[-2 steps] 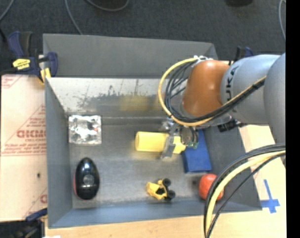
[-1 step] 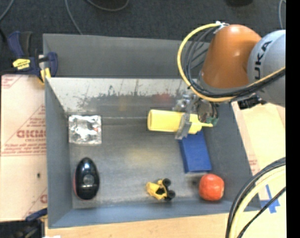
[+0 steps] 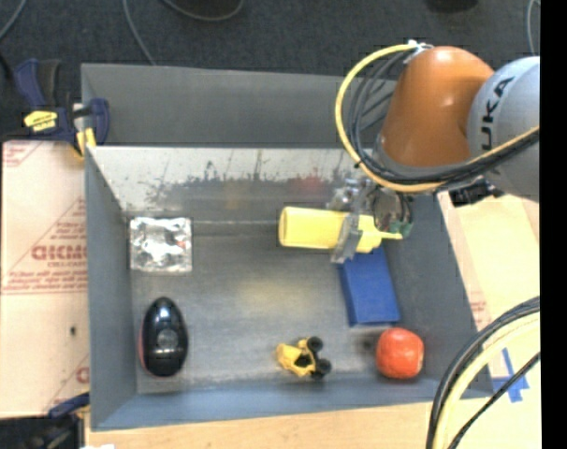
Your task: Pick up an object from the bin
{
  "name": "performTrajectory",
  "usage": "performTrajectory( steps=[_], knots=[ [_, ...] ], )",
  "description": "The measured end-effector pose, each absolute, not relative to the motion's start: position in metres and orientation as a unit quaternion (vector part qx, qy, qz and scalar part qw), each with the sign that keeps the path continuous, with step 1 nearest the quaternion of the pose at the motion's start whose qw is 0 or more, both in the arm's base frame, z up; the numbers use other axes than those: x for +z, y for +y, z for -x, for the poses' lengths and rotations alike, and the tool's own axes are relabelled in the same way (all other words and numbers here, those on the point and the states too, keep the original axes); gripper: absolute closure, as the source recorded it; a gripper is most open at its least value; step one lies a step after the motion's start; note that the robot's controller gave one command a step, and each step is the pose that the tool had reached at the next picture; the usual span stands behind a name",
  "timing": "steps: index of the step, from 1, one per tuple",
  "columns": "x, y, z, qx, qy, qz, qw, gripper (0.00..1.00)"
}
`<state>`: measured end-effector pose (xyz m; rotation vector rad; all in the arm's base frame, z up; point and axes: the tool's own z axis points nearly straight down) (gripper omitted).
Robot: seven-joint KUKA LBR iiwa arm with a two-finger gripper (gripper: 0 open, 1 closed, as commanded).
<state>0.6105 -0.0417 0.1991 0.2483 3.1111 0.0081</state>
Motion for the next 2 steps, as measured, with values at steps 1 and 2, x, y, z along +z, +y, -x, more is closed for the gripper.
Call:
performTrajectory(
  steps=[1,2],
  knots=[
    [0.236,-0.043,-0.616,0.003,0.996,-0.087,0.007,1.00],
    [0.252,-0.042,-0.618,0.002,0.996,-0.090,0.009,1.00]
  ],
)
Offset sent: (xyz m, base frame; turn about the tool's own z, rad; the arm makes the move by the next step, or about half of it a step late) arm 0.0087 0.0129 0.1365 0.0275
